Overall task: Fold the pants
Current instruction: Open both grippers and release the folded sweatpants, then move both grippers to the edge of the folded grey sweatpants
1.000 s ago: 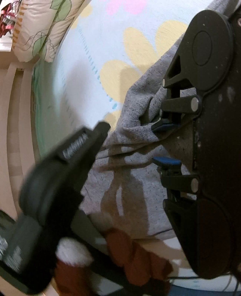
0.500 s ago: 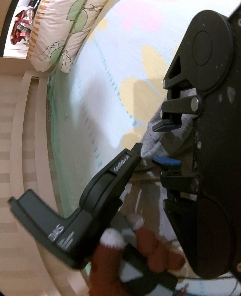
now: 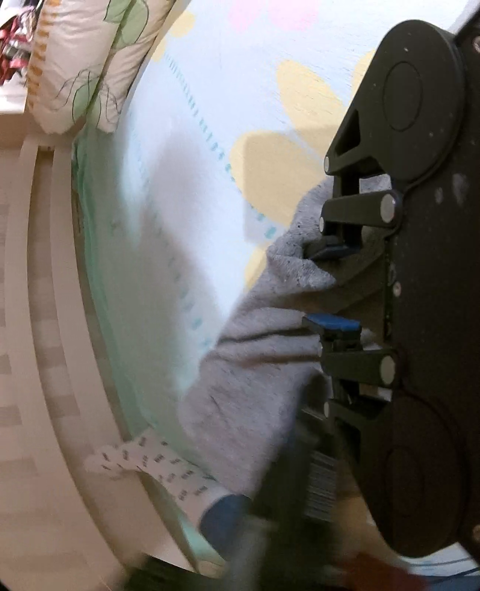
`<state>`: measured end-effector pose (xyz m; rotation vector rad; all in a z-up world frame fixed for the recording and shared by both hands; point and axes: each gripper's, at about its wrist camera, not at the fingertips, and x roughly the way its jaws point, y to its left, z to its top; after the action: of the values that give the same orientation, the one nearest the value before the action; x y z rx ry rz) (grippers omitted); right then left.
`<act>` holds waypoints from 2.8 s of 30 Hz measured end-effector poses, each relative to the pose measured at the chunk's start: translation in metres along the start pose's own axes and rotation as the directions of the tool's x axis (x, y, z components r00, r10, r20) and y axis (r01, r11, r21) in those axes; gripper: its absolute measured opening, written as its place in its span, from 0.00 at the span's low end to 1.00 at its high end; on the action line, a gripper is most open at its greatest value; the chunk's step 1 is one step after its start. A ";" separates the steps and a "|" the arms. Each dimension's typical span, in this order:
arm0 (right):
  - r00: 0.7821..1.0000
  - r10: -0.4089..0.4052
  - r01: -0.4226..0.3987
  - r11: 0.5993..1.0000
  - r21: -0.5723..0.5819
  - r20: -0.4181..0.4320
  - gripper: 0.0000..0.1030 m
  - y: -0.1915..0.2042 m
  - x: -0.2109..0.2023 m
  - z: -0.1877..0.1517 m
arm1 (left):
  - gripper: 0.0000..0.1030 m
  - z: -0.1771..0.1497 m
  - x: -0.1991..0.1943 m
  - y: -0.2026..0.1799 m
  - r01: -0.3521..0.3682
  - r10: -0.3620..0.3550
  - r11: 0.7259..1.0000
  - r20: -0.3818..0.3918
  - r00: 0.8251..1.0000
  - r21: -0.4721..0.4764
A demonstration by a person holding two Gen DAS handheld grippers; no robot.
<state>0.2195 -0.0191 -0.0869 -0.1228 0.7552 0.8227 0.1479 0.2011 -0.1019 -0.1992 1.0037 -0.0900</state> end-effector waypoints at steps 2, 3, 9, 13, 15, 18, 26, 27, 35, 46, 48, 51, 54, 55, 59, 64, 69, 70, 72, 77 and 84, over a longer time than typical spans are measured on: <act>1.000 0.005 -0.005 1.000 0.027 0.007 0.34 -0.004 0.001 0.004 | 0.08 -0.003 -0.002 -0.003 -0.008 0.007 1.000 0.010 1.000 0.019; 1.000 0.012 -0.012 0.999 0.044 0.011 0.34 -0.006 0.001 0.005 | 0.08 -0.004 -0.002 -0.004 -0.012 0.011 1.000 0.012 1.000 0.026; 0.998 0.060 -0.065 0.985 0.162 0.035 0.34 -0.021 0.003 0.013 | 0.08 -0.004 0.002 -0.006 -0.015 0.014 0.999 0.020 1.000 0.037; 0.996 0.078 -0.087 0.970 0.227 0.050 0.33 -0.027 0.007 0.016 | 0.08 -0.011 -0.001 -0.005 -0.020 0.018 0.998 0.028 0.999 0.053; 0.996 0.072 -0.083 0.963 0.255 0.054 0.27 -0.029 0.009 0.018 | 0.08 -0.014 -0.002 -0.007 -0.028 0.026 0.998 0.032 0.999 0.064; 0.998 0.016 -0.031 0.972 0.232 0.065 0.05 -0.031 0.006 0.024 | 0.08 -0.017 -0.002 -0.009 -0.034 0.031 0.997 0.035 0.999 0.076; 0.997 -0.070 0.060 0.969 0.238 0.034 0.04 -0.059 0.030 0.045 | 0.09 -0.024 -0.005 -0.010 -0.030 0.027 0.996 0.031 0.999 0.079; 0.997 -0.077 0.073 0.969 0.236 0.009 0.04 -0.061 0.039 0.045 | 0.09 -0.027 -0.008 -0.008 -0.027 0.025 0.997 0.029 0.999 0.076; 0.992 -0.123 0.128 0.943 0.308 -0.036 0.01 -0.084 0.080 0.040 | 0.09 -0.044 -0.022 -0.008 -0.029 0.029 0.996 0.004 1.000 0.085; 0.979 -0.164 0.122 0.946 0.299 0.120 0.06 -0.087 -0.016 0.037 | 0.09 -0.041 -0.062 -0.009 -0.085 0.078 0.989 0.062 0.995 0.122; 0.983 -0.149 0.114 0.951 0.289 0.104 0.06 -0.081 -0.031 0.022 | 0.09 -0.032 -0.065 -0.010 -0.070 0.061 0.992 0.086 0.994 0.109; 0.988 -0.145 0.123 0.953 0.276 0.061 0.06 -0.070 -0.039 -0.006 | 0.09 -0.028 -0.059 -0.016 -0.011 0.002 0.993 0.078 0.997 0.115; 0.986 -0.164 0.160 0.948 0.274 -0.008 0.06 -0.066 -0.029 -0.027 | 0.09 -0.040 -0.044 -0.021 0.033 -0.030 0.985 -0.017 0.999 0.167; 0.982 -0.186 0.186 0.942 0.279 -0.029 0.06 -0.068 -0.024 -0.032 | 0.09 -0.046 -0.037 -0.018 0.040 -0.026 0.982 -0.079 0.997 0.183; 0.951 -0.300 0.303 0.875 0.378 -0.067 0.00 -0.094 -0.018 -0.041 | 0.09 -0.064 -0.044 -0.004 0.055 -0.032 0.980 -0.121 0.992 0.193; 0.951 -0.304 0.300 0.873 0.385 -0.054 0.07 -0.091 -0.036 -0.038 | 0.09 -0.054 -0.057 0.004 0.056 -0.036 0.987 -0.135 0.990 0.151; 0.980 -0.195 0.177 0.939 0.294 0.033 0.10 -0.037 -0.069 -0.047 | 0.09 -0.034 -0.069 0.005 -0.013 0.021 0.986 -0.045 0.999 0.167; 0.987 -0.158 0.142 0.951 0.275 0.039 0.10 -0.024 -0.073 -0.051 | 0.09 -0.029 -0.070 0.010 -0.028 0.033 0.989 -0.037 0.999 0.146; 0.993 -0.107 0.096 0.969 0.227 0.039 0.10 -0.001 -0.079 -0.059 | 0.09 -0.024 -0.065 0.015 -0.043 0.046 0.994 -0.028 0.999 0.105; 0.997 -0.063 0.069 0.988 0.137 -0.051 0.10 0.047 -0.072 -0.090 | 0.09 -0.020 -0.056 0.019 -0.085 0.089 0.994 -0.056 0.994 0.072; 0.998 -0.054 0.059 0.973 0.222 -0.026 0.11 0.058 -0.094 -0.116 | 0.09 -0.030 -0.062 -0.014 -0.046 0.052 0.989 -0.037 0.998 0.141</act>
<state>0.0728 -0.0815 -0.1002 0.0487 0.8537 0.6784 0.0892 0.1944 -0.0633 -0.0440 1.0380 -0.1202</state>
